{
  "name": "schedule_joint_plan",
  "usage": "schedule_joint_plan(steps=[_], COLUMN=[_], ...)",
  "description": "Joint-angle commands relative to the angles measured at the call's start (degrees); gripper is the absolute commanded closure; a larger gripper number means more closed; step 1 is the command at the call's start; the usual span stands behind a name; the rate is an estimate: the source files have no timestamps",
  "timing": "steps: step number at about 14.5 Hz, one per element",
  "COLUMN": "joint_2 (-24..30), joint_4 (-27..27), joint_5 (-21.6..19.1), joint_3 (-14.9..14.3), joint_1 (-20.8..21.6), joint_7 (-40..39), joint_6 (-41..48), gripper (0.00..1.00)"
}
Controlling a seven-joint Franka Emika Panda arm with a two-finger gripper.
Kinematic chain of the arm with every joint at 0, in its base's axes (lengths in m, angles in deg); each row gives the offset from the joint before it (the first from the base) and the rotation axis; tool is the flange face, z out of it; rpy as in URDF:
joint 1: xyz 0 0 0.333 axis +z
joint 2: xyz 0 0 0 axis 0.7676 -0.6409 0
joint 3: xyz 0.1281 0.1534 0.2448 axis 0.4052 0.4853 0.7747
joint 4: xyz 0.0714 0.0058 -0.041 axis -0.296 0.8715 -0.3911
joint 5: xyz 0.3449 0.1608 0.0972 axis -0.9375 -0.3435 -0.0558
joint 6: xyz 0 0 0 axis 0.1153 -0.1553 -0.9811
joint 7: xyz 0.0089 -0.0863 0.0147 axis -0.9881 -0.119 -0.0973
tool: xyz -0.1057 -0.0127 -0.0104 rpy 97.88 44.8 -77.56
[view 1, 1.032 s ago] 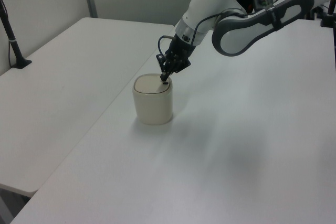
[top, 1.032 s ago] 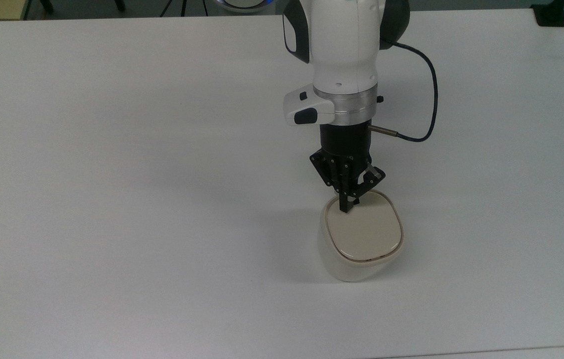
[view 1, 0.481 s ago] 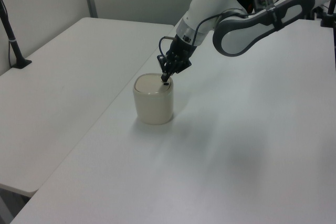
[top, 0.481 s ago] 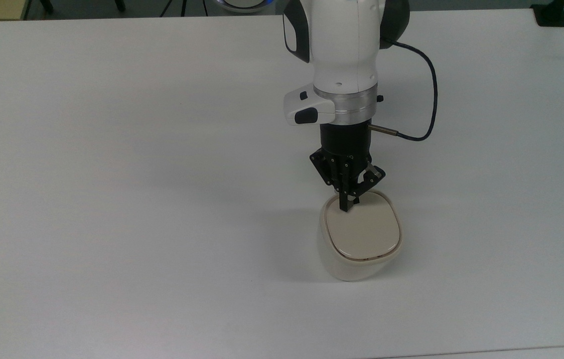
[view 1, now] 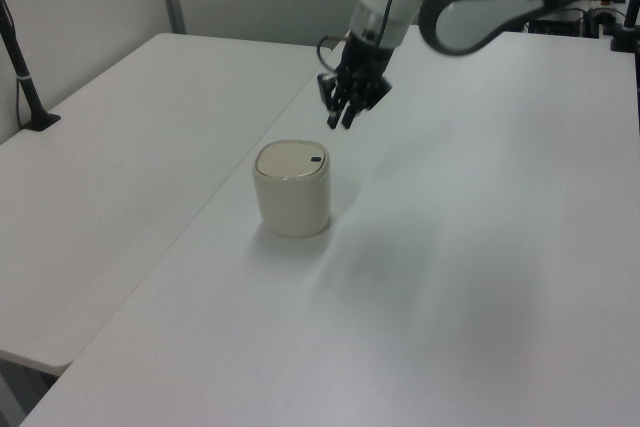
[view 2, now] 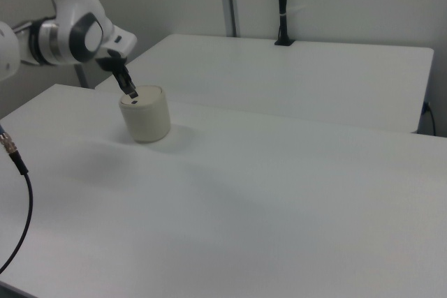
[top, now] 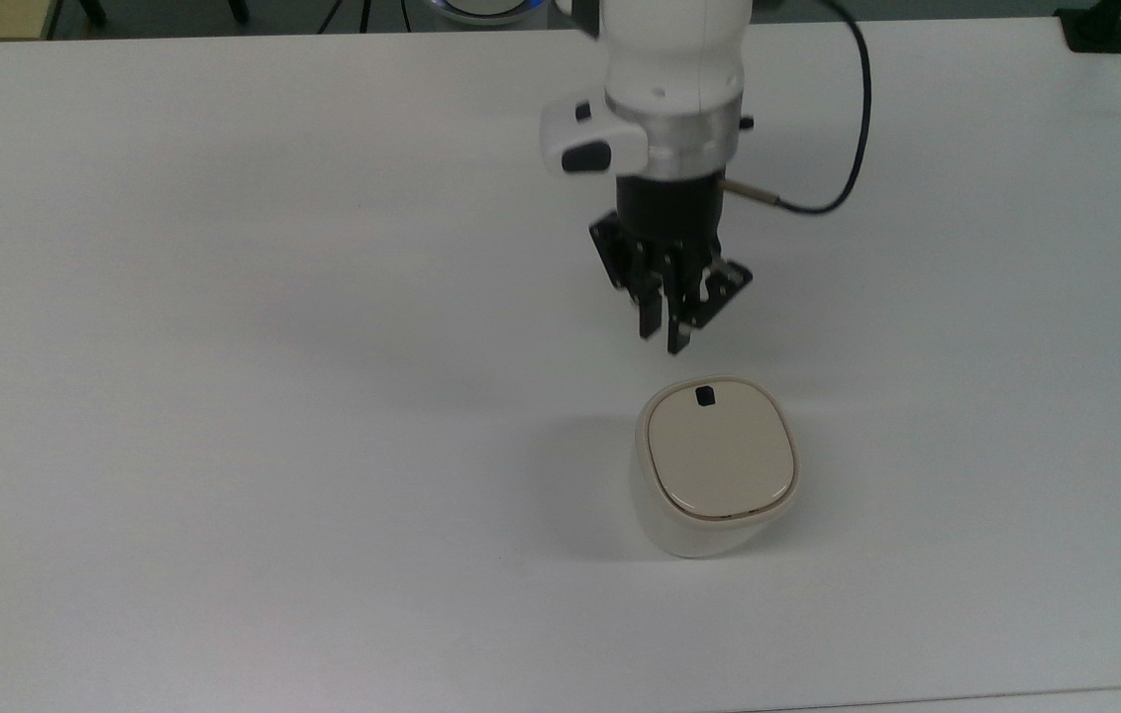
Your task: Close the trash bin
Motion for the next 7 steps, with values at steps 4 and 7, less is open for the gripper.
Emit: schedule_joint_plan(steps=[4,7], joint_2=[11.9,20.2], joint_4=[2.7,5.1], joint_5=[-1.6,-5.0], joint_3=[5.6,5.6], joint_1=[-7.3,-11.4], joint_7=[-10.2,-23.6], joint_6=[22.8,34.8], gripper=[0.0,0.0])
